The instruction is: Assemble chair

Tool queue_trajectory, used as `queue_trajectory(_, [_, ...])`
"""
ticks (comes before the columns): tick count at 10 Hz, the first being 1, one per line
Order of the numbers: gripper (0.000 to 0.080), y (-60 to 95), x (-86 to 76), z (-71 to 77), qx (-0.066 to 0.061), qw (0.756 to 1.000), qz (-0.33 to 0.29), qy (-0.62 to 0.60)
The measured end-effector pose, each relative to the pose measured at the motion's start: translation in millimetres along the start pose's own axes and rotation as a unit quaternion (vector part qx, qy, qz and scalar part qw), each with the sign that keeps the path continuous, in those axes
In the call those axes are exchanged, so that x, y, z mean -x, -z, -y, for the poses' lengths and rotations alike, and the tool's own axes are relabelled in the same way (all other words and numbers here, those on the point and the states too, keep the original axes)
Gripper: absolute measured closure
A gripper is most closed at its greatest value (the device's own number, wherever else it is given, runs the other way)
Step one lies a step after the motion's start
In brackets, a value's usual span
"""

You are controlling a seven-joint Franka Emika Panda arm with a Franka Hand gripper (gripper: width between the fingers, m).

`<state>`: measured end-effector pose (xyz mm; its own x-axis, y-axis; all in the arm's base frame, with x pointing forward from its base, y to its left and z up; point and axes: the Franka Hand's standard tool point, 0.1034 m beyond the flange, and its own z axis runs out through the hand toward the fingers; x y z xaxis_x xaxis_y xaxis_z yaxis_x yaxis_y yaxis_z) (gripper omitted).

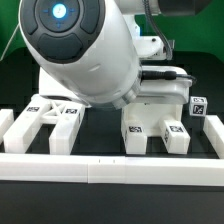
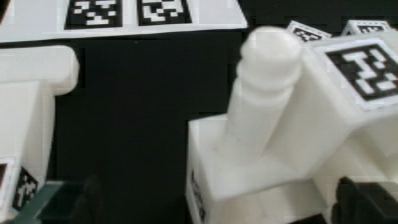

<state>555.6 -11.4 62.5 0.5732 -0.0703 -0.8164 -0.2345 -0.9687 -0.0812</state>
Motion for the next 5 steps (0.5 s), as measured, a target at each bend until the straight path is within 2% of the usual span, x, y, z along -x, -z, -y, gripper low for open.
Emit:
queue_trajectory(1, [0.0151, 6.6, -6.4, 1.3, 0.000, 1.000, -0.028, 0.001])
queue_trajectory(2, [0.0151, 9.1, -2.9, 2.2, 0.000, 0.999, -0.033, 0.002])
queue_trajectory(3, [0.0151, 15.9, -9.0, 4.4, 0.000, 0.998, -0.064, 0.003])
queue_trajectory(4, [0.0151, 26.2, -19.0, 7.4, -0.002, 0.991, -0.131, 0.007])
queue_trajectory(5, [0.0151, 25.3, -15.3, 7.1, -0.005, 0.985, -0.173, 0.003])
